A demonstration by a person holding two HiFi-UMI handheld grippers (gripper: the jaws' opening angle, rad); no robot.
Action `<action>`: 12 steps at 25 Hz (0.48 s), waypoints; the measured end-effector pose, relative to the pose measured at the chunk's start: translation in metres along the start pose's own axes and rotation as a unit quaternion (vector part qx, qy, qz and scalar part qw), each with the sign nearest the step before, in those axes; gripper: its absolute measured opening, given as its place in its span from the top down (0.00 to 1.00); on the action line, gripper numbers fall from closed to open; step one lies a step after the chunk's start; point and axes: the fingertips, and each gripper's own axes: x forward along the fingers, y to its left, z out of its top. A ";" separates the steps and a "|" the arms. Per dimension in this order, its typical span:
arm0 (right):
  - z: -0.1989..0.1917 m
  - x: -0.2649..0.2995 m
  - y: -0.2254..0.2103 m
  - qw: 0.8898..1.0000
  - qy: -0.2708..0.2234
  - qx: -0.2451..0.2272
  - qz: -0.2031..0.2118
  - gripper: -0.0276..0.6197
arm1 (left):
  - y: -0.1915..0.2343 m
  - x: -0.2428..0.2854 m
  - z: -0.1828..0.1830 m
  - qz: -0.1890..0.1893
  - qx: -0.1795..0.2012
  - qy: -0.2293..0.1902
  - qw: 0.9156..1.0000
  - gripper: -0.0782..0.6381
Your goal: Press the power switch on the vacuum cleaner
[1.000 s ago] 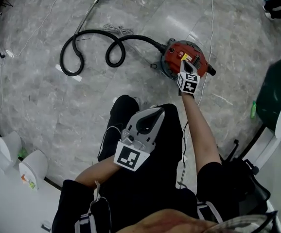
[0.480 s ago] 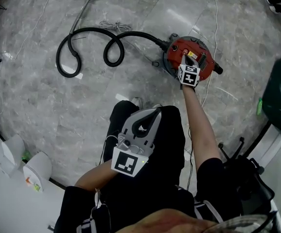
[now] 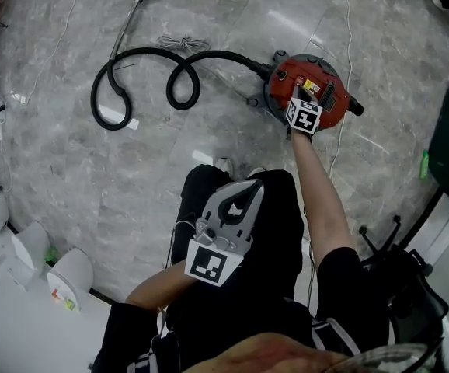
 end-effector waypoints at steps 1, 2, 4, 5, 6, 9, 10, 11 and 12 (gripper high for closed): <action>-0.001 0.002 0.000 1.000 0.003 0.007 0.002 0.93 | 0.000 0.001 -0.002 0.000 -0.002 0.003 1.000 0.87; -0.003 0.004 0.000 1.000 0.011 0.015 0.006 0.93 | 0.000 0.001 -0.003 -0.001 -0.005 0.005 1.000 0.87; -0.008 0.007 0.000 0.999 0.032 0.029 0.019 0.93 | -0.003 0.000 -0.004 -0.003 -0.004 0.006 1.000 0.87; -0.008 0.007 0.000 0.998 0.036 0.034 0.026 0.93 | -0.003 0.000 -0.004 -0.005 -0.002 0.007 1.000 0.87; -0.006 0.007 -0.001 0.998 0.035 0.039 0.033 0.93 | -0.003 -0.001 -0.004 -0.005 0.000 0.008 1.000 0.87; -0.008 0.006 -0.001 0.997 0.026 0.059 0.044 0.93 | -0.001 -0.004 -0.005 -0.001 -0.001 0.018 1.000 0.87; -0.009 0.003 -0.001 0.997 0.023 0.057 0.043 0.93 | -0.001 -0.006 -0.004 0.000 -0.001 0.020 1.000 0.87; -0.009 0.000 -0.001 0.998 0.020 0.050 0.038 0.93 | 0.000 -0.007 -0.001 0.001 0.000 0.020 1.000 0.87; -0.007 -0.005 -0.002 0.998 0.015 0.042 0.032 0.93 | 0.001 -0.009 0.002 0.001 0.003 0.019 1.000 0.87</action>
